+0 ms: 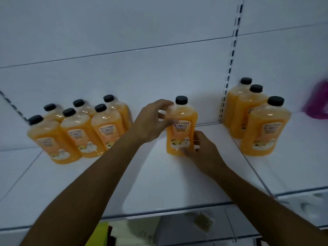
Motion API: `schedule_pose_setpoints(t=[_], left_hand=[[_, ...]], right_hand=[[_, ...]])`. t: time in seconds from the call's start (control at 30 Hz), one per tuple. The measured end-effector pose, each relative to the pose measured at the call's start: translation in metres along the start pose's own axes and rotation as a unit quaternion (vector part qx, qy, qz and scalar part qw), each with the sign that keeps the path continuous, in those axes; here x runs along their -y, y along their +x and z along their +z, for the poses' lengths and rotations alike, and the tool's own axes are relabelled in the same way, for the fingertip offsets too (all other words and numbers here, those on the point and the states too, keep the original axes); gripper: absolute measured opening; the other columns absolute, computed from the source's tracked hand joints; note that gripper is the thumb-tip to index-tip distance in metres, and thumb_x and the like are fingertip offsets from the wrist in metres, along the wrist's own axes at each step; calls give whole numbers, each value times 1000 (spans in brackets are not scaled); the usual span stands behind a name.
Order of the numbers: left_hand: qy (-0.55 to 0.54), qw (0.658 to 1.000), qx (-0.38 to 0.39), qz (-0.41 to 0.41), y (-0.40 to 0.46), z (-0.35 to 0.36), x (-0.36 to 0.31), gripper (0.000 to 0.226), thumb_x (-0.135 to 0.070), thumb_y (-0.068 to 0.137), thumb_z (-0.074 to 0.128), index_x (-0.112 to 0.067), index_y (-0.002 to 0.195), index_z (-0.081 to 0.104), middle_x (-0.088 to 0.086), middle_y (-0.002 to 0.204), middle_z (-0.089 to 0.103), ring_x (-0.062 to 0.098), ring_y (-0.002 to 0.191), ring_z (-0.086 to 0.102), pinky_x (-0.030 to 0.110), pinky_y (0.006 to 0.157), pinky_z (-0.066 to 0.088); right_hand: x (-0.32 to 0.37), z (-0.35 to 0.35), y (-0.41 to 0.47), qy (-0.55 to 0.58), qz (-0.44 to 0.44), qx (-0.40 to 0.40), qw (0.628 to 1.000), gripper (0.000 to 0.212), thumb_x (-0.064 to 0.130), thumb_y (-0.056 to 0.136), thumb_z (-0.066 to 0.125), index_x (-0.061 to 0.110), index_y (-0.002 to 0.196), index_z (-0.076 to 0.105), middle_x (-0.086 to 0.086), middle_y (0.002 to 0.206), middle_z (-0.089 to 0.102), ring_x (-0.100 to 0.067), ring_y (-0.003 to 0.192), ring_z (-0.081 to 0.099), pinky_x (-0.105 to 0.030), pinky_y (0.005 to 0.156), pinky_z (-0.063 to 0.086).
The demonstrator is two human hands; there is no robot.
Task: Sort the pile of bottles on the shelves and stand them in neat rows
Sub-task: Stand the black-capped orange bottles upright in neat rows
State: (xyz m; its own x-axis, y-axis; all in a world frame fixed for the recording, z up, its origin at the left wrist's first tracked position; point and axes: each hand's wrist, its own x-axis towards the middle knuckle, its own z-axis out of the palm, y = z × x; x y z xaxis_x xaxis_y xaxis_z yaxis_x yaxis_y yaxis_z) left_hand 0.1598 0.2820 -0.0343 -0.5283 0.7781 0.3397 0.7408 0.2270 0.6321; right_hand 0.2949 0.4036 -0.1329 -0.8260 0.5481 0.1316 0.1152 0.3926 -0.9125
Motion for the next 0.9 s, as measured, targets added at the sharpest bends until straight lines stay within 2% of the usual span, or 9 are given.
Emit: schedule_pose_setpoints(t=[0.07, 0.17, 0.3, 0.37, 0.43, 0.53, 0.73, 0.83, 0.9], left_hand=[[-3, 1000, -28, -12, -6, -14, 9, 48, -27, 82, 74, -19, 125, 55, -2, 115, 60, 11, 95, 64, 27, 82, 57], [-8, 996, -73, -45, -11, -33, 18, 47, -24, 80, 76, -22, 121, 55, -6, 113, 62, 3, 92, 64, 15, 75, 55], [87, 988, -119, -53, -9, -44, 33, 50, -24, 83, 73, -17, 129, 57, 4, 126, 62, 14, 110, 61, 28, 96, 50], [141, 979, -131, -60, -7, -46, 38, 51, -25, 86, 70, -14, 134, 54, 7, 131, 60, 19, 117, 57, 32, 102, 45], [200, 970, -130, -54, -4, -49, 41, 50, -24, 88, 66, -11, 134, 53, 9, 132, 58, 23, 119, 54, 35, 103, 42], [271, 954, -113, -61, 1, -54, 46, 43, -25, 90, 63, -8, 129, 56, 12, 127, 57, 27, 115, 52, 35, 98, 41], [295, 948, -87, -80, 7, -61, 54, 31, -27, 93, 60, -8, 118, 60, 9, 111, 61, 24, 102, 57, 33, 85, 45], [308, 944, -77, -84, 8, -60, 57, 33, -28, 93, 58, -10, 120, 59, 8, 117, 63, 24, 105, 58, 37, 89, 48], [331, 937, -73, -81, 11, -59, 60, 27, -29, 93, 57, -12, 114, 60, 8, 112, 63, 24, 103, 56, 38, 87, 49]], right_hand=[[7, 13, 8, 3, -35, 0, 999, 39, 39, 86, 68, 32, 119, 49, 16, 110, 58, -2, 97, 56, -17, 82, 45], [17, 33, 23, 19, -56, 0, 998, 37, 33, 85, 70, 29, 119, 53, 13, 108, 61, -3, 96, 58, -13, 79, 45], [25, 58, 44, 11, -58, -4, 998, 40, 24, 84, 73, 21, 119, 56, 6, 108, 63, -9, 95, 60, -21, 83, 51], [27, 66, 55, 23, -61, -2, 998, 35, 23, 84, 73, 24, 114, 56, 7, 104, 63, -5, 90, 60, -13, 77, 49], [29, 73, 65, 32, -67, -2, 997, 33, 20, 83, 74, 25, 110, 55, 5, 105, 65, -8, 92, 61, -10, 73, 46], [27, 83, 80, 14, -72, -4, 997, 38, 16, 80, 75, 19, 114, 58, 1, 108, 66, -13, 95, 63, -15, 76, 48], [15, 96, 104, -27, -79, -14, 996, 40, 13, 76, 74, 15, 113, 61, -2, 104, 67, -18, 93, 64, -25, 78, 50], [8, 101, 110, -38, -87, -16, 995, 42, 22, 76, 72, 17, 116, 63, -2, 107, 67, -18, 97, 64, -37, 85, 54], [5, 101, 113, -59, -95, -12, 994, 46, 29, 75, 71, 18, 119, 62, -2, 108, 66, -19, 98, 64, -38, 85, 54]])
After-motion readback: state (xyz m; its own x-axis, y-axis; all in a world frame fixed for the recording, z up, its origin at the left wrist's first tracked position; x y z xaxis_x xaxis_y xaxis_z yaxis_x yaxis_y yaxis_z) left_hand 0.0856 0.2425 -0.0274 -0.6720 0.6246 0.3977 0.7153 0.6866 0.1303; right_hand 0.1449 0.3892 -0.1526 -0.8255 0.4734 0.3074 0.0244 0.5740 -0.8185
